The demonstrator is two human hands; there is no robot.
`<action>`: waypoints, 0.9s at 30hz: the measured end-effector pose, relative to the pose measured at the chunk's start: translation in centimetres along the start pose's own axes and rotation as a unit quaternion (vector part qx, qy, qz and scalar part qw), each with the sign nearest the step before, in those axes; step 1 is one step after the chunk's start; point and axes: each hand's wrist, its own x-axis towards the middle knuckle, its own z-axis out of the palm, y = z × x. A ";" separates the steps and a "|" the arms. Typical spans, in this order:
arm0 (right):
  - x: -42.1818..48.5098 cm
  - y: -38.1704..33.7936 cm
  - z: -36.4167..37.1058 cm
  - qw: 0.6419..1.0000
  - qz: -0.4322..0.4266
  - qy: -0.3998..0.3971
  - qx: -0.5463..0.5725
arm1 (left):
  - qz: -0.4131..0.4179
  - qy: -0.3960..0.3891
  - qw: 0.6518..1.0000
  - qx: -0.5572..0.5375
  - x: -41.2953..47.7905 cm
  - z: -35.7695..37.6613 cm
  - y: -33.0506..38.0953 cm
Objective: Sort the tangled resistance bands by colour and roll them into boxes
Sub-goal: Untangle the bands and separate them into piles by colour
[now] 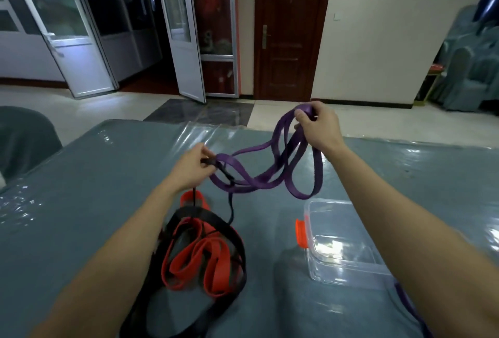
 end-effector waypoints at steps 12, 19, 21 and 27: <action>-1.0 2.4 2.5 0.993 0.028 -0.025 -0.113 | 0.057 0.205 0.927 -0.308 0.9 -8.8 3.0; -2.9 3.4 4.1 0.973 0.030 -0.125 -0.190 | 0.101 0.197 0.875 -0.432 0.9 -9.4 4.8; -3.4 3.4 4.2 0.988 0.032 -0.078 -0.130 | 0.073 0.220 0.912 -0.337 0.9 -9.5 3.7; -3.5 1.0 3.7 0.987 -0.034 -0.126 -0.090 | -0.124 -0.190 0.927 0.299 -1.7 -4.8 -3.6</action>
